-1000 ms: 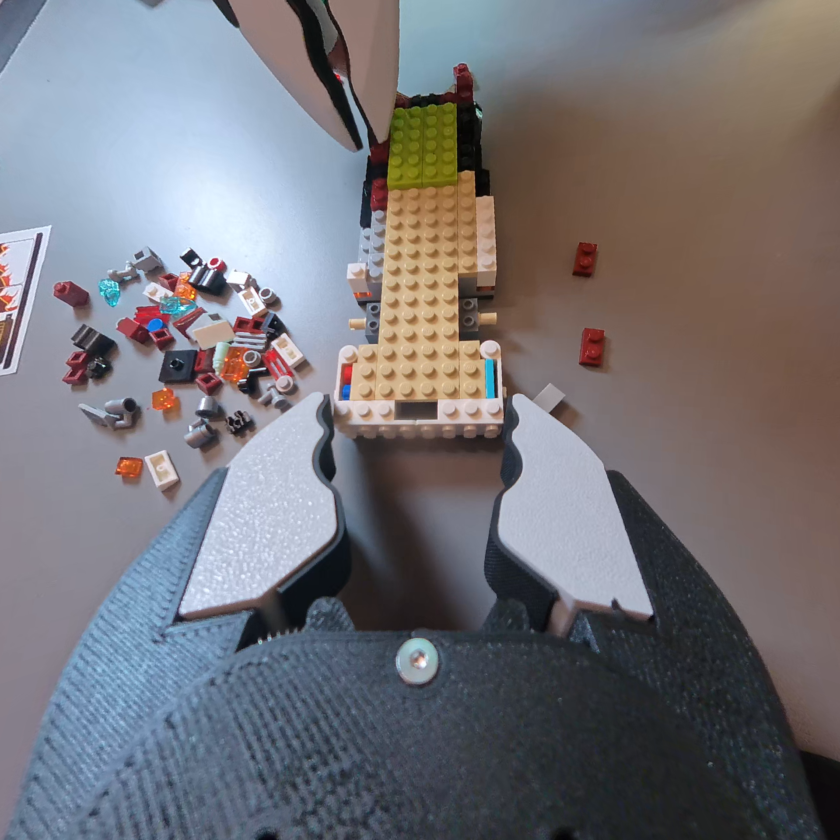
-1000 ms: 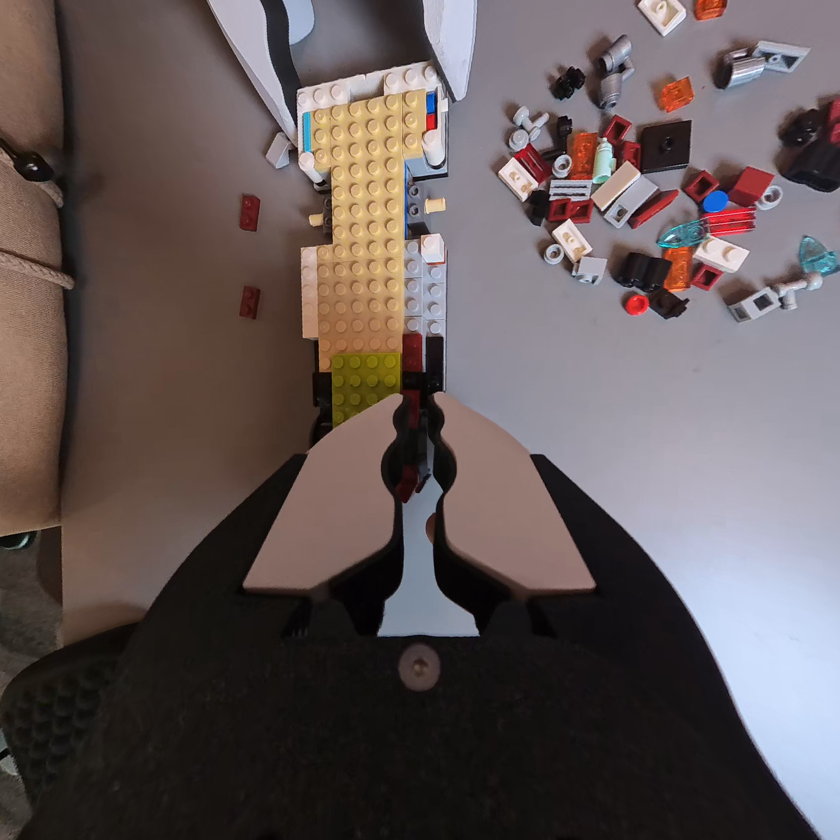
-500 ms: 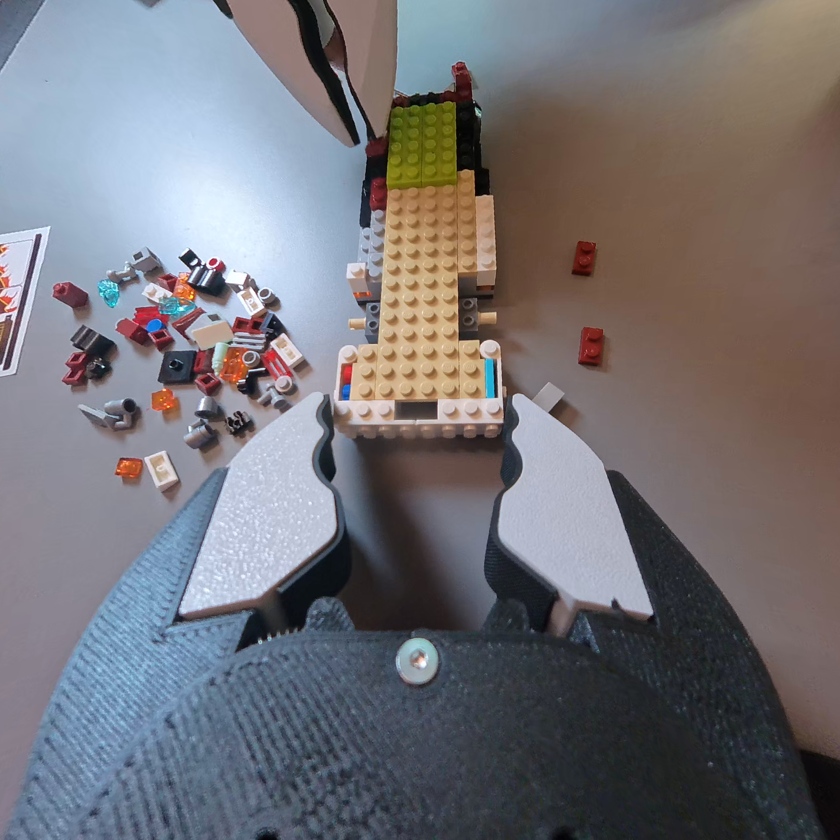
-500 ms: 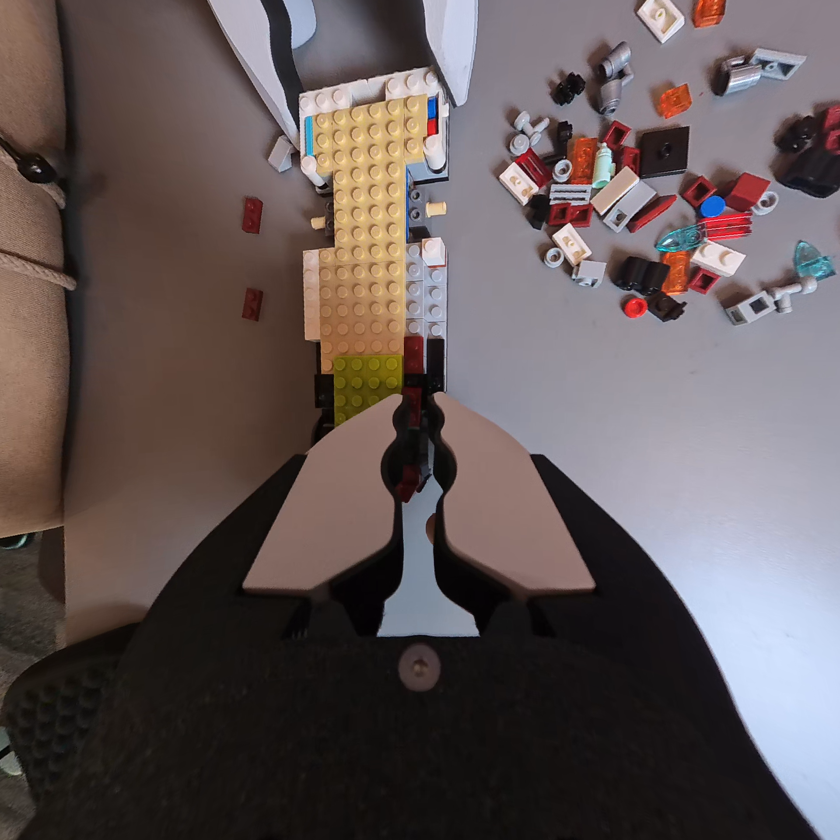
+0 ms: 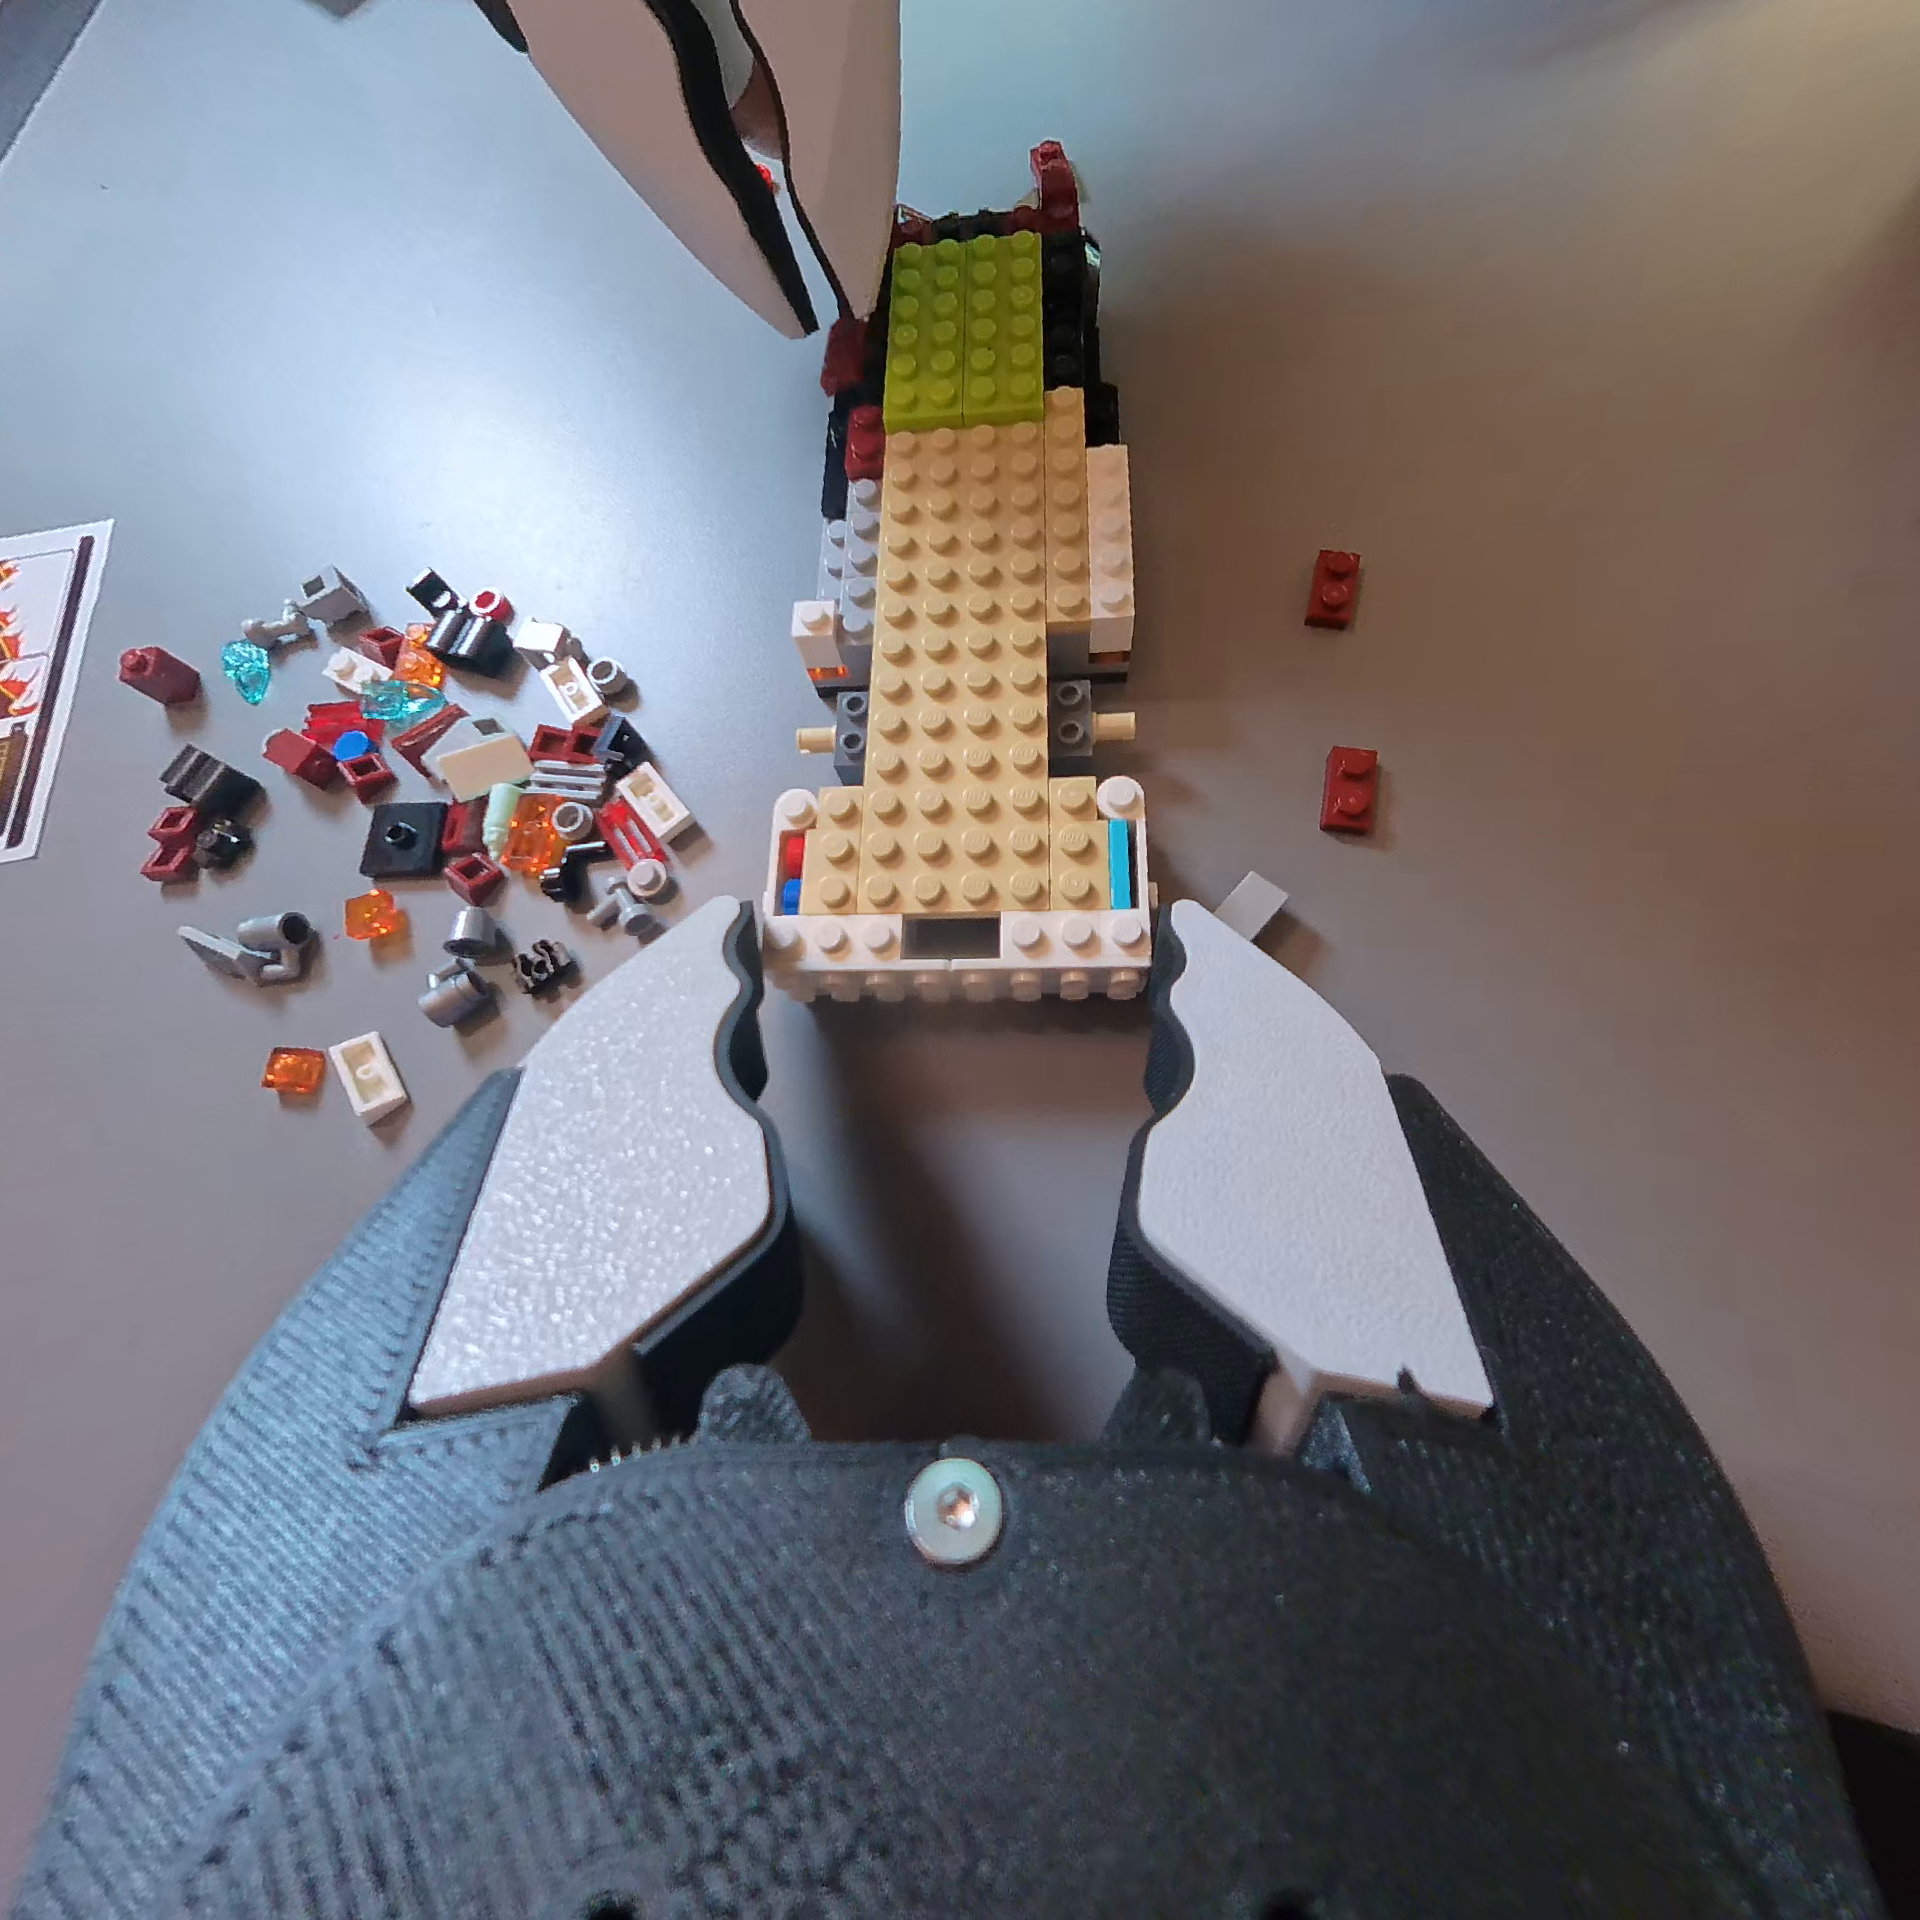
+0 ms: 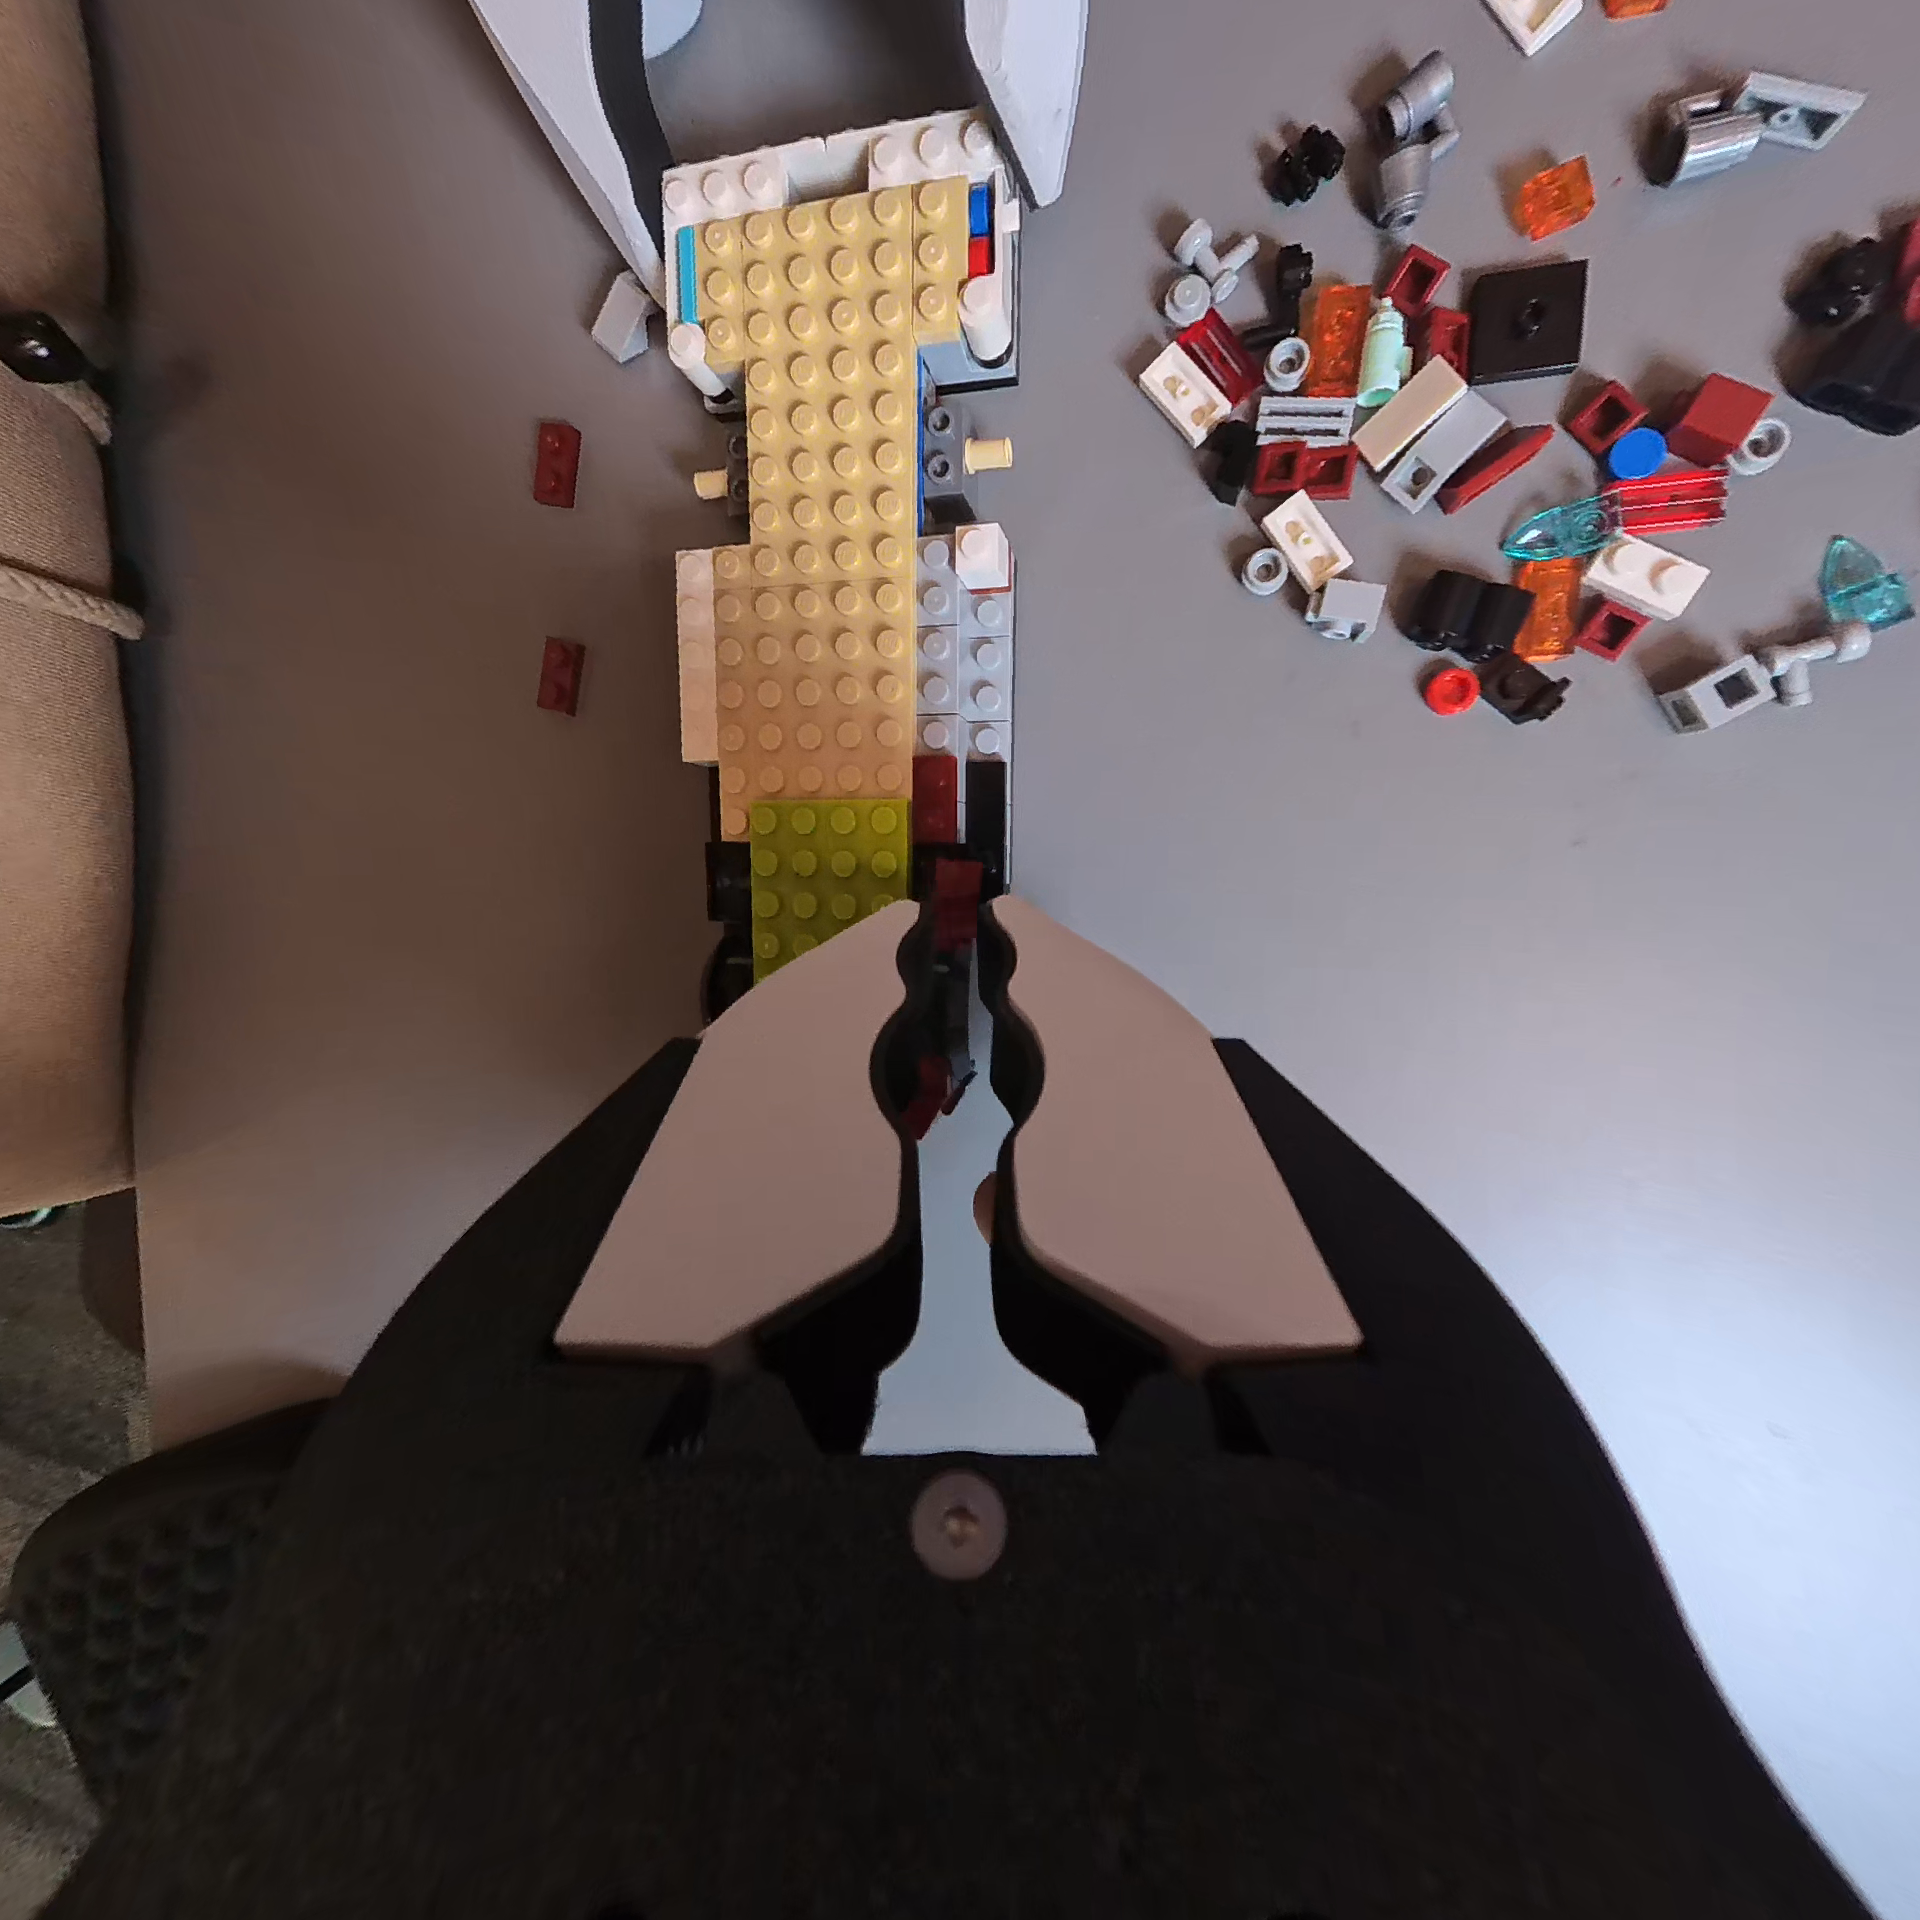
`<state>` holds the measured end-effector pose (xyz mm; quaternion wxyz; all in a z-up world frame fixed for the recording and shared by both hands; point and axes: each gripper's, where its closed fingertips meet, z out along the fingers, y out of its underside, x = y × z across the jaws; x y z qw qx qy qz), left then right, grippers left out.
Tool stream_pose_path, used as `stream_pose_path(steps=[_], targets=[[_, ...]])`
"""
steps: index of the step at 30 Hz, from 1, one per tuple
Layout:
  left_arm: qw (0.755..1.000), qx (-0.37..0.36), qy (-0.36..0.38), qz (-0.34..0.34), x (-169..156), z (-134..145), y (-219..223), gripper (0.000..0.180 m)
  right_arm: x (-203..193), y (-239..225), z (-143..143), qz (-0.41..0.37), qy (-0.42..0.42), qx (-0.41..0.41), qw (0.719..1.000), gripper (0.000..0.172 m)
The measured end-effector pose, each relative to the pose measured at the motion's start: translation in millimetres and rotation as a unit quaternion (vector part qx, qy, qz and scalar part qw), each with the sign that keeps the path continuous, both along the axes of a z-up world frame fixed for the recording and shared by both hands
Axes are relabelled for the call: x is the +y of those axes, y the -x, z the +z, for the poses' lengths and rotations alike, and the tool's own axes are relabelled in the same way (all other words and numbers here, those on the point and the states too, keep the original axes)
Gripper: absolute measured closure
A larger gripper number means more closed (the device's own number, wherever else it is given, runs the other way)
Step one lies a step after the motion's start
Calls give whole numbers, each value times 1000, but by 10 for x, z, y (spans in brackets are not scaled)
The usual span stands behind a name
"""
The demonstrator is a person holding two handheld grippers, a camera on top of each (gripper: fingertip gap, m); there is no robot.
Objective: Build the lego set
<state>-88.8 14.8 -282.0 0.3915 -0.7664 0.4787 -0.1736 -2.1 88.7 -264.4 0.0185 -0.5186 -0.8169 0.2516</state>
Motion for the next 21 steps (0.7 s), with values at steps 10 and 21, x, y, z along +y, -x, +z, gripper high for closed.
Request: stream_pose_path(steps=[10, 21], targets=[[1000, 0, 0, -1, -2, -1, -2, 108, -29, -6, 15, 2, 4, -1, 1000, 164], [1000, 0, -1, -2, -8, -3, -4, 108, 346, -10, -83, -17, -81, -7, 997, 154]])
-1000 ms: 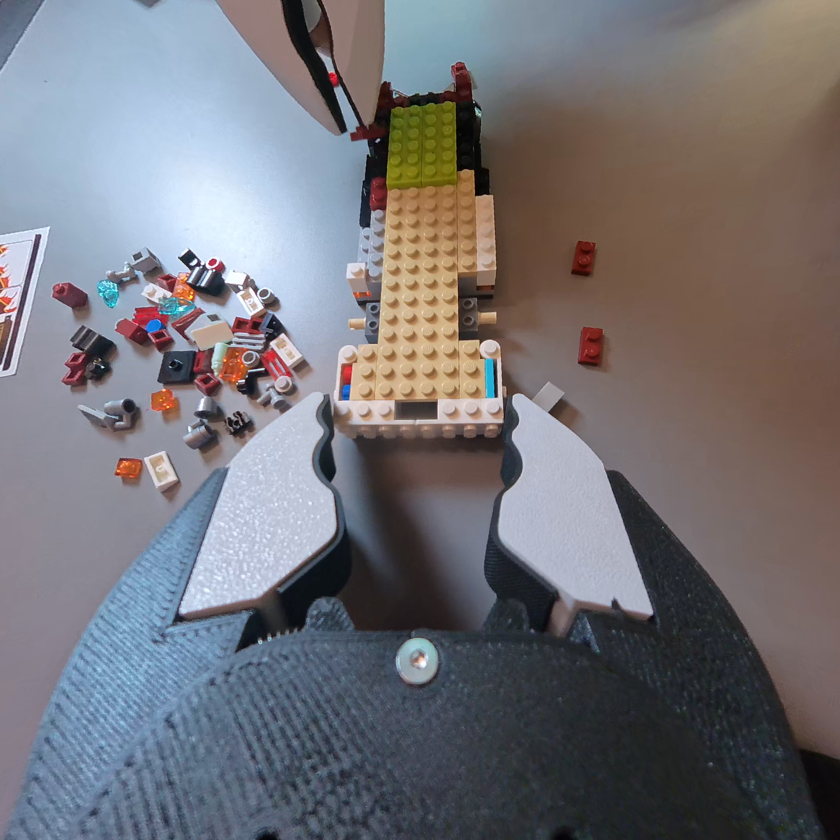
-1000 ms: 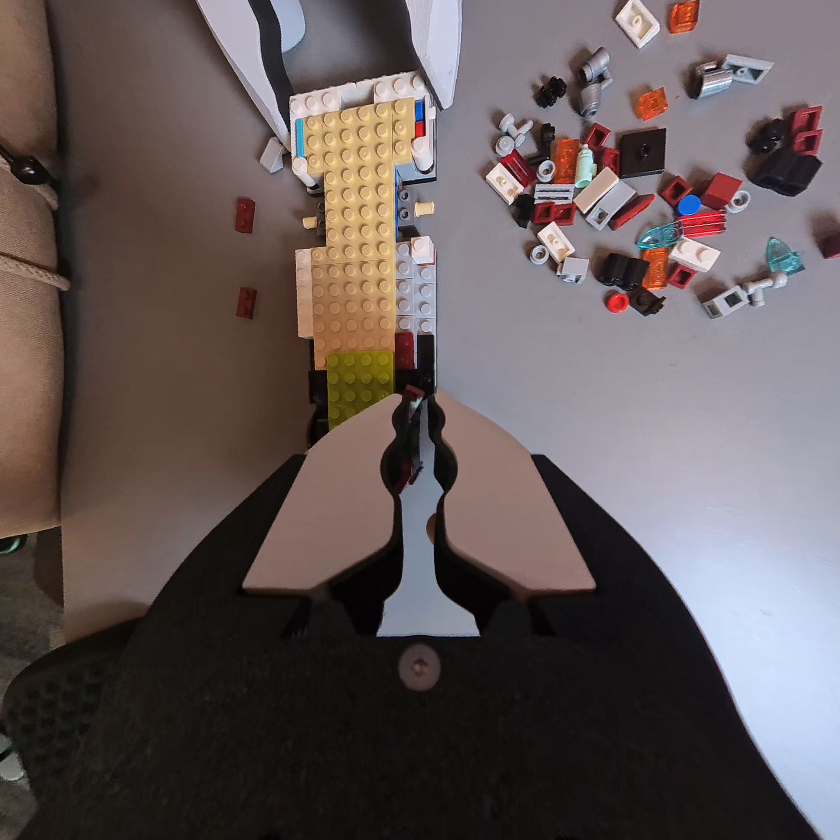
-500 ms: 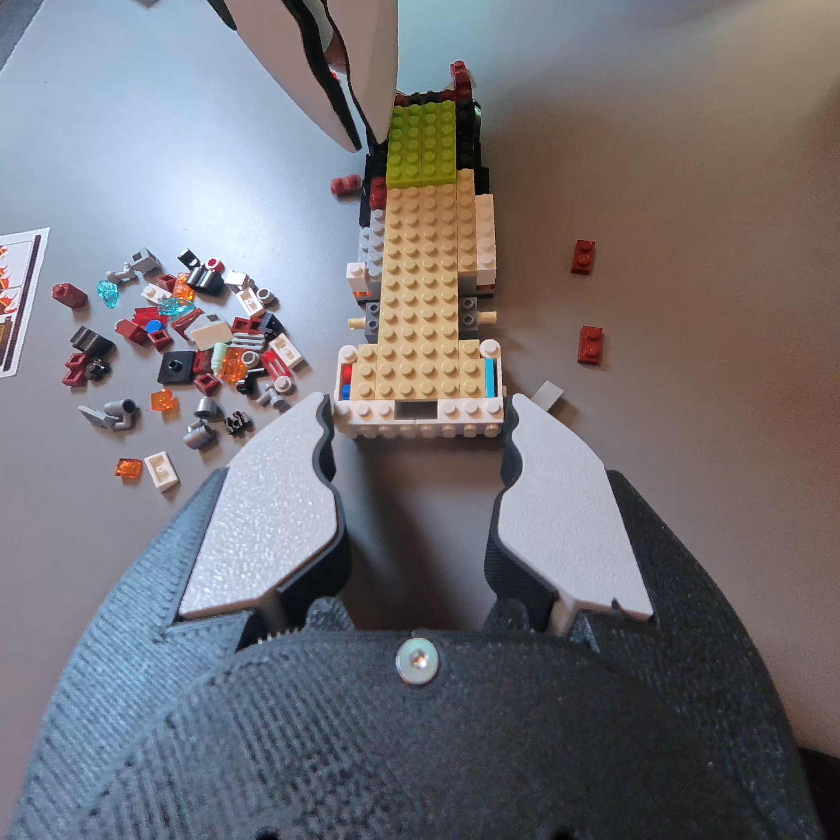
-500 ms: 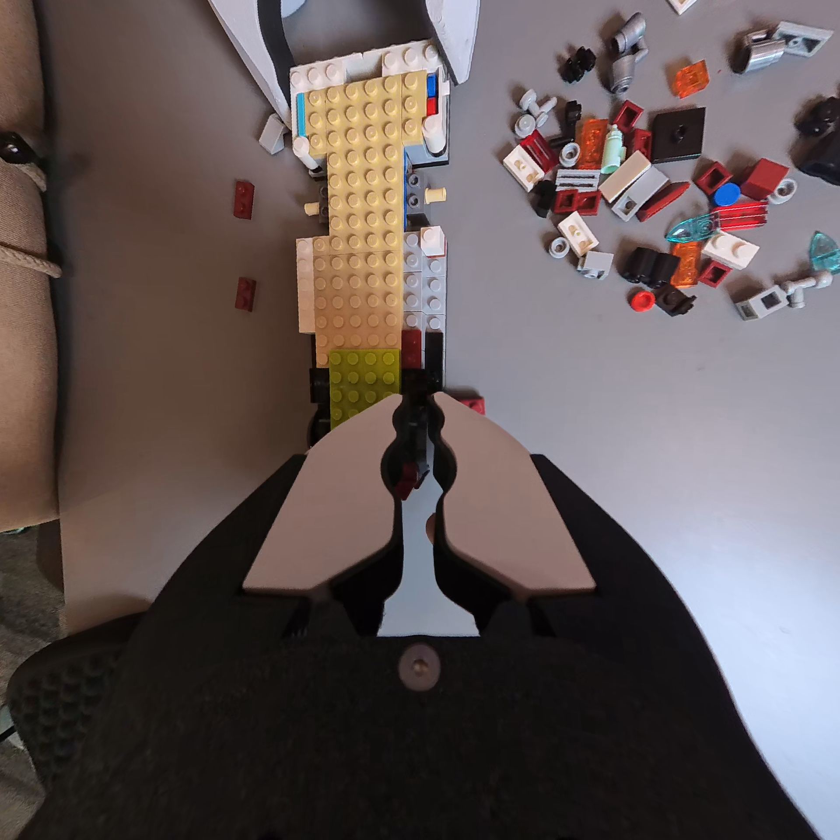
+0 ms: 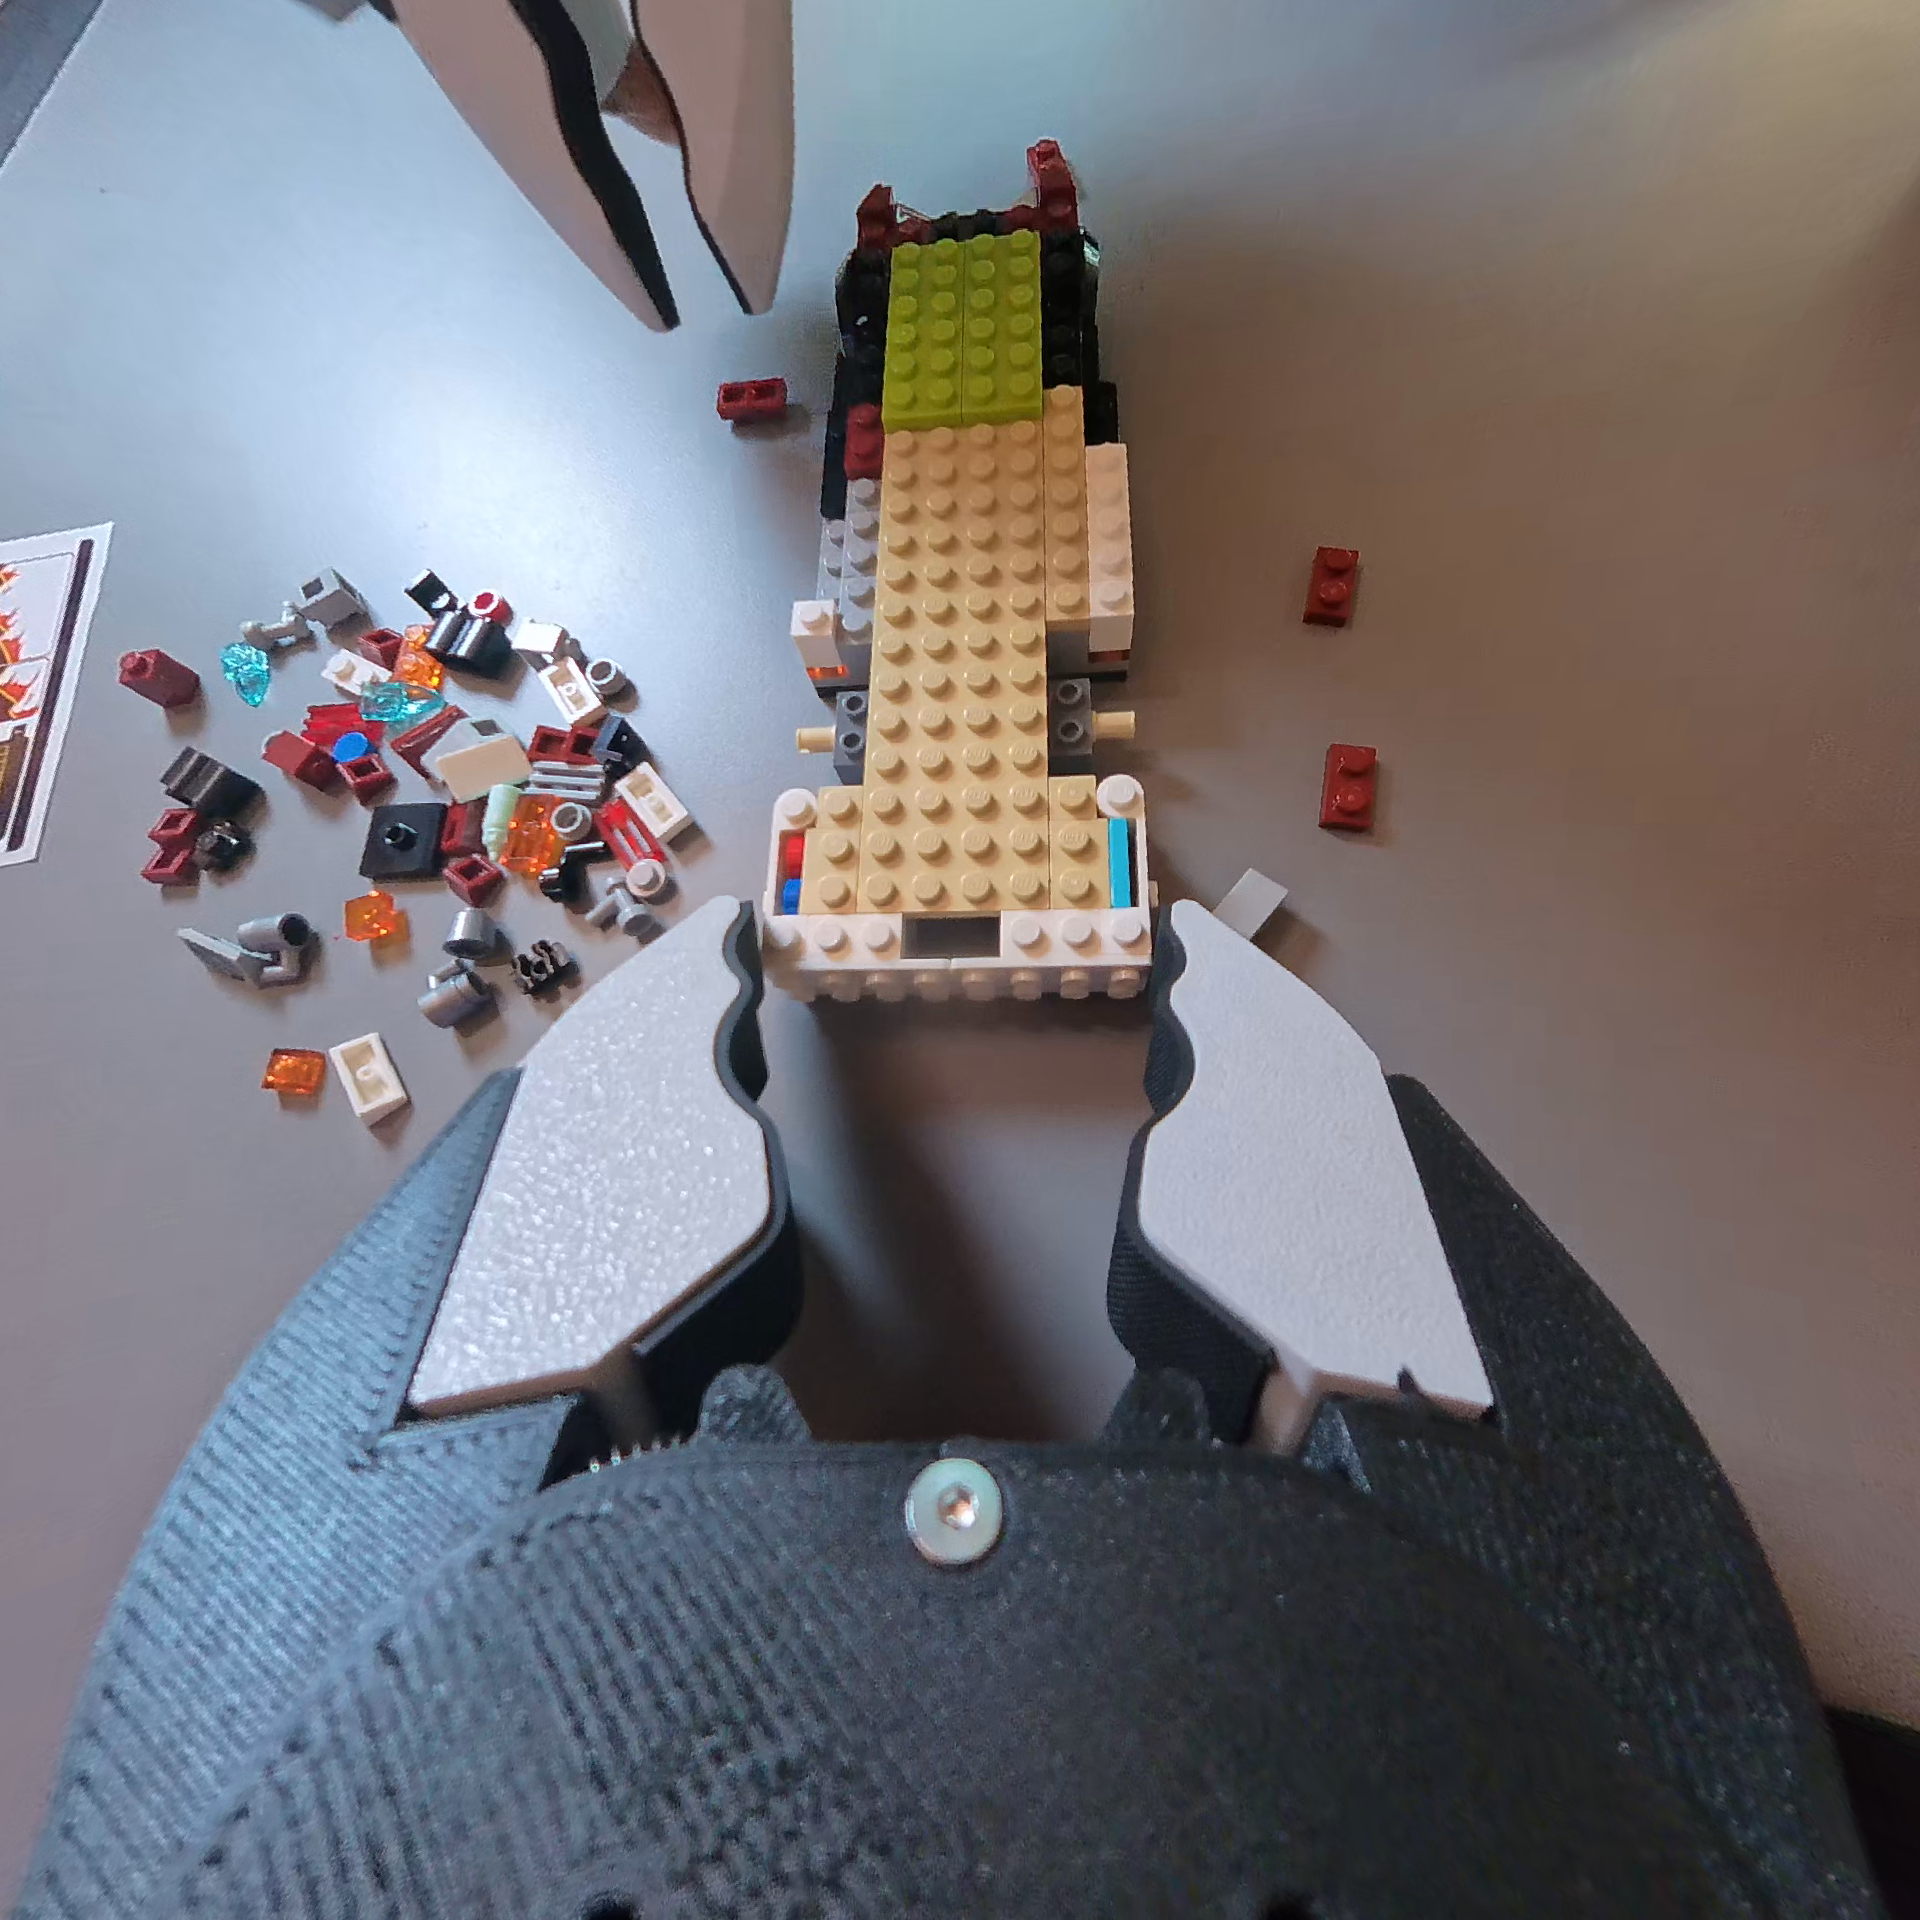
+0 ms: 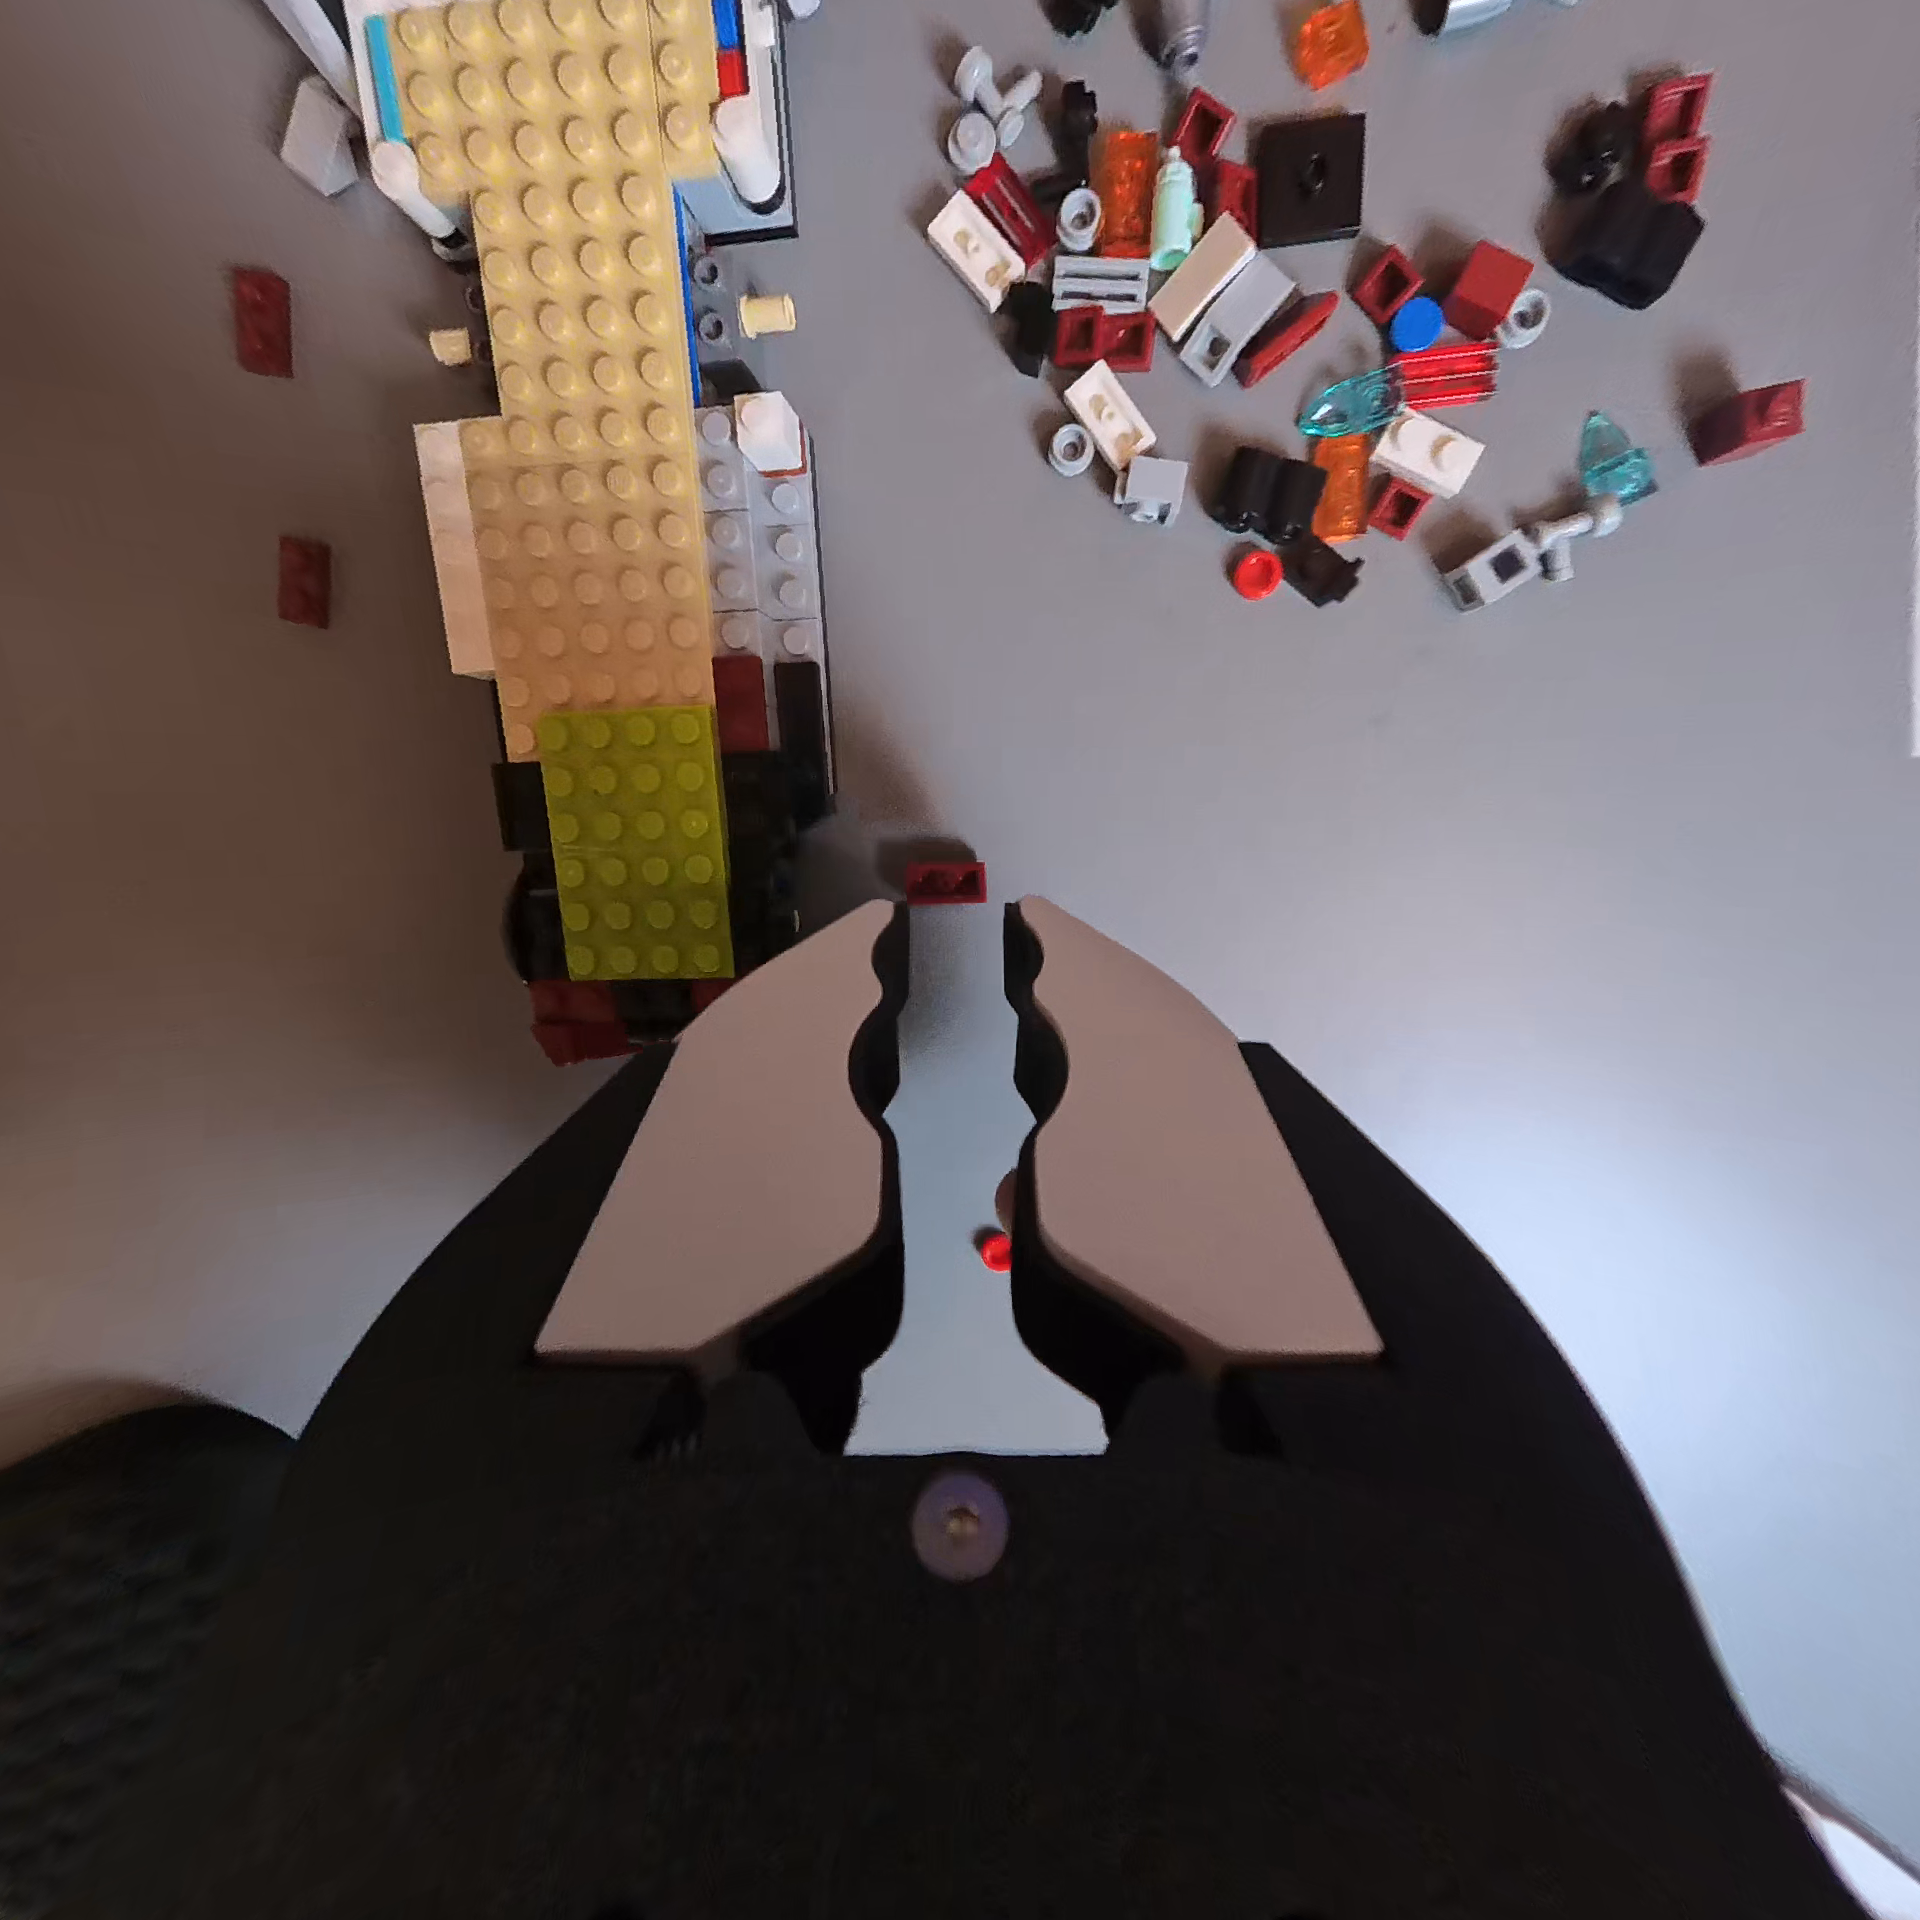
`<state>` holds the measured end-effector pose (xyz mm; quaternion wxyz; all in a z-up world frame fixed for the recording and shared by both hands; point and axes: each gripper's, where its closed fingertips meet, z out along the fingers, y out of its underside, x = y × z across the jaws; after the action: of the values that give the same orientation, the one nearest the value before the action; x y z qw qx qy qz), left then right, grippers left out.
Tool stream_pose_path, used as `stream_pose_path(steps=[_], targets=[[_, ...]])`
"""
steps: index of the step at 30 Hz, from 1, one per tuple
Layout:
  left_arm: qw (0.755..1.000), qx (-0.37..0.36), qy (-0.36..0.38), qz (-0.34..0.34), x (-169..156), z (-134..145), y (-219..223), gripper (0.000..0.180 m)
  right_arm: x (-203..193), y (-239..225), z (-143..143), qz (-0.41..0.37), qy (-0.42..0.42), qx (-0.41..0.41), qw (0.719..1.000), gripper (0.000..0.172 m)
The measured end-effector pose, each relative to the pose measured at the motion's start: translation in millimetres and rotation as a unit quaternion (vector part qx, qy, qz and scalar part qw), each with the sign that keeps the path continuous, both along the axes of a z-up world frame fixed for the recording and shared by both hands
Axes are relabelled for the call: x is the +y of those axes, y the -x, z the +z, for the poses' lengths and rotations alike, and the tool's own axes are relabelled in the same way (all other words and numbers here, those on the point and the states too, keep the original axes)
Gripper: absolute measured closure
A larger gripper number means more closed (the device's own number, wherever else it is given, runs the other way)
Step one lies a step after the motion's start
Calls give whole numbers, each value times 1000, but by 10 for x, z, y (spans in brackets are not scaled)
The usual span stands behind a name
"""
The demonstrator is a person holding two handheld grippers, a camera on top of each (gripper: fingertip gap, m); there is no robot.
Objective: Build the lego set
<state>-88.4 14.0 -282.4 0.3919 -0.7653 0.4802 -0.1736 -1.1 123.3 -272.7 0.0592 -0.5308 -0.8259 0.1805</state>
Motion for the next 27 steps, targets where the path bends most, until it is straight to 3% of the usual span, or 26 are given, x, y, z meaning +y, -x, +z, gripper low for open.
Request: stream_pose_path(steps=[10, 12, 15, 17, 19, 22, 24, 27], targets=[[1000, -12, 7, -10, -39, 47, 32, 101, -36, 19, -153, 14, -18, -1, 1000, 155], [999, -43, 7, 0, -27, 166, 79, 102, -67, 88, -32, 8, -14, 44, 999, 156], [991, -131, 22, 28, 11, 425, 66, 116, -230, 302, 369, 0, -10, 179, 984, 156], [969, -236, 61, 41, 17, 674, -63, 129, -407, 437, 655, 3, -39, 280, 959, 155], [932, -336, 117, 67, 67, 862, -161, 137, -611, 535, 880, 13, -89, 367, 926, 155], [843, -490, 211, 74, 119, 1129, -225, 142, -868, 618, 1035, 35, -172, 434, 883, 156], [791, -551, 259, 55, 101, 1237, -240, 147, -967, 646, 1091, 48, -218, 458, 860, 156], [793, -548, 264, 37, 27, 1229, -323, 152, -1096, 654, 1147, 63, -241, 476, 843, 155]])
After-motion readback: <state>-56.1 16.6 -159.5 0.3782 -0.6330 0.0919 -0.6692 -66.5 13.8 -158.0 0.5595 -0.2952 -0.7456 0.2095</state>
